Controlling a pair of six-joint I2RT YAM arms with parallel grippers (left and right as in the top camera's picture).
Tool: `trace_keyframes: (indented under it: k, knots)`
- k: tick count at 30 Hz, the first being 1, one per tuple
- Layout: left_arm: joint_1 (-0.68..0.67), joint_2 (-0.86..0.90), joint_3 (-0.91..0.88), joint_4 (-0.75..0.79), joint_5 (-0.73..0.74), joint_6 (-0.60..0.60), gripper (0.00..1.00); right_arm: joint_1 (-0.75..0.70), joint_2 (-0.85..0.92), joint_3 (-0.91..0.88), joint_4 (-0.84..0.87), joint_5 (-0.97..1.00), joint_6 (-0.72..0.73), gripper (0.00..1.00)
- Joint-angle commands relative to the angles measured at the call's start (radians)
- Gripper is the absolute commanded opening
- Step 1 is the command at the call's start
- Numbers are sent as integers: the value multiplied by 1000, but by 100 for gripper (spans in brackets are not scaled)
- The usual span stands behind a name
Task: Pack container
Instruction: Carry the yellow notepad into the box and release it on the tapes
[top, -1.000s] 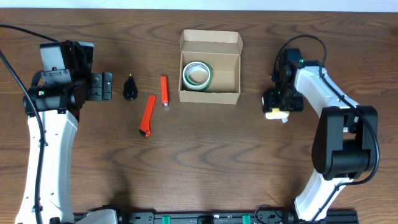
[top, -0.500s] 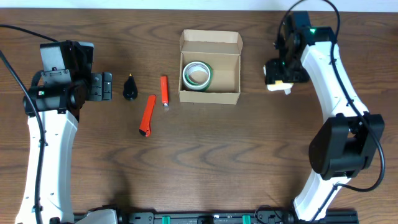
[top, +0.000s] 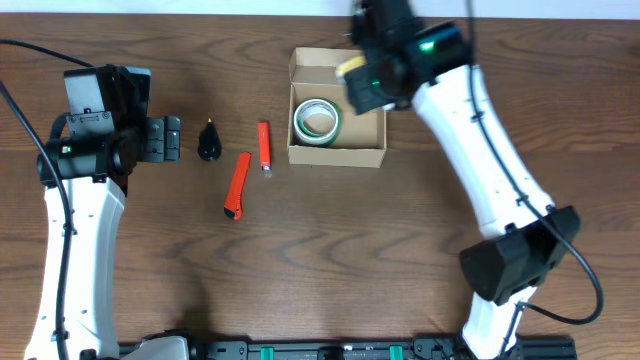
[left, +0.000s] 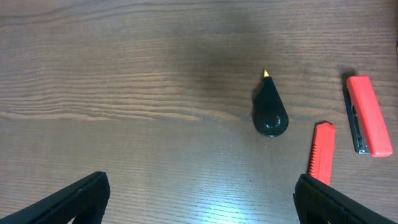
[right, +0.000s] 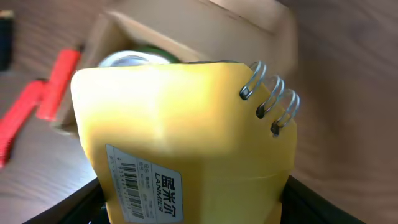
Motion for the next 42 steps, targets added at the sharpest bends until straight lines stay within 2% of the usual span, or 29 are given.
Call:
trace_keyframes:
  k: [1, 7, 21, 30, 32, 34, 35, 39, 42]
  knots:
    - [3, 3, 21, -2, -6, 6, 95, 56, -5, 8, 47, 61, 1, 62]
    - [3, 3, 21, -2, -6, 6, 95, 100, 22, -9, 154, 74, -7, 64]
    - [3, 3, 21, -2, -6, 6, 95, 102, 242, -9, 180, 70, -6, 64]
    - [3, 3, 21, -2, -6, 6, 95, 101, 299, -9, 189, 17, -6, 64]
    - [3, 3, 21, -2, -6, 6, 95, 101, 304, -9, 192, 18, -6, 70]
    - [3, 3, 21, -2, -6, 6, 95, 101, 306, -9, 194, 19, -6, 84]
    - [3, 3, 21, -2, -6, 6, 95, 100, 306, -9, 196, 27, -6, 87]
    - [3, 3, 21, -2, -6, 6, 95, 100, 306, -8, 205, 64, -7, 93]
    - [3, 3, 21, -2, -6, 6, 95, 100, 302, -6, 201, 71, -25, 94]
